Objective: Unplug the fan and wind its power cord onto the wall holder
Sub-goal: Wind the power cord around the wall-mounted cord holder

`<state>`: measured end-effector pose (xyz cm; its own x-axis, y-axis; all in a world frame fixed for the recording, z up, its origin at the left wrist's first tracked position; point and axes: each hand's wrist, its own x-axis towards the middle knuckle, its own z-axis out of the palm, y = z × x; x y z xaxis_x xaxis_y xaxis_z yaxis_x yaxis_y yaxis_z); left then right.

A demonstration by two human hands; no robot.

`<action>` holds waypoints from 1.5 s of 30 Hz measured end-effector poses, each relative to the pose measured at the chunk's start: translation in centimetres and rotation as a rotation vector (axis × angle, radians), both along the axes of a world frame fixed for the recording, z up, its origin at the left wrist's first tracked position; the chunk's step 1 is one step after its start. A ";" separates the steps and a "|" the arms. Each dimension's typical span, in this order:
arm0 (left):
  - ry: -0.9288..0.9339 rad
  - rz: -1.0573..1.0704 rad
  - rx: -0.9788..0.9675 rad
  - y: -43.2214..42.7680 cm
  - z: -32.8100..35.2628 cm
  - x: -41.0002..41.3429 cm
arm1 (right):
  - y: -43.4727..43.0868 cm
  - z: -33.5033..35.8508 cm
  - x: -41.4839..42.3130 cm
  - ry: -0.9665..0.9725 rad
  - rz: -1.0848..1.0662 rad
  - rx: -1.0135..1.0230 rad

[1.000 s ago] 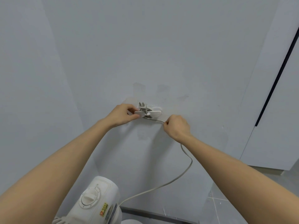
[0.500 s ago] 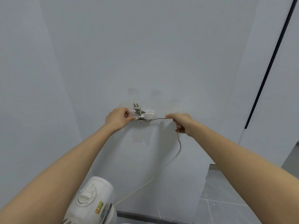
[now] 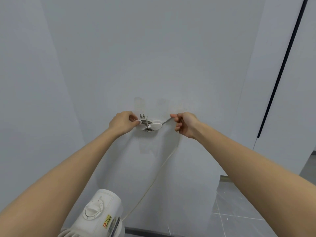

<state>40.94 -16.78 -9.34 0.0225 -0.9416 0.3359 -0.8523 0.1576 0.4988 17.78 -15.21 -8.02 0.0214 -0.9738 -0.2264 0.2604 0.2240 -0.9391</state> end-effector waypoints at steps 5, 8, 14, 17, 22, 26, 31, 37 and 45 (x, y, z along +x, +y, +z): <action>0.037 -0.041 -0.009 0.6 1.6 0.0 | 0.3 1.0 1.8 0.176 0.038 -0.107; 0.148 -0.085 0.021 0.7 1.6 0.1 | 0.5 1.7 2.7 0.330 0.096 -0.192; 0.256 -0.067 0.047 1.0 2.2 1.0 | 0.5 2.6 3.7 0.563 0.147 -0.343; 0.296 -0.057 0.057 1.1 2.7 1.6 | 0.2 2.5 4.1 0.737 0.096 -0.443; 0.281 -0.104 0.209 1.6 3.3 2.0 | -0.5 3.5 4.8 0.743 0.078 -0.423; 0.142 -0.242 0.492 2.4 3.2 1.6 | -1.6 4.2 5.4 0.771 0.176 -0.373; 0.264 -0.460 0.712 3.0 3.2 0.8 | -2.4 3.9 5.5 0.859 0.208 -0.415; 0.493 -0.467 0.778 3.7 3.4 1.3 | -2.4 3.6 5.1 0.852 0.160 -0.442; 0.666 -0.208 0.475 2.7 1.8 3.1 | -1.8 2.6 5.8 0.824 0.262 -0.507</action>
<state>44.05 -14.05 -7.53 -0.1136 -0.9864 -0.1188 -0.3334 -0.0748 0.9398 23.55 -17.01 -5.40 0.2720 -0.9465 0.1735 -0.5146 -0.2954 -0.8049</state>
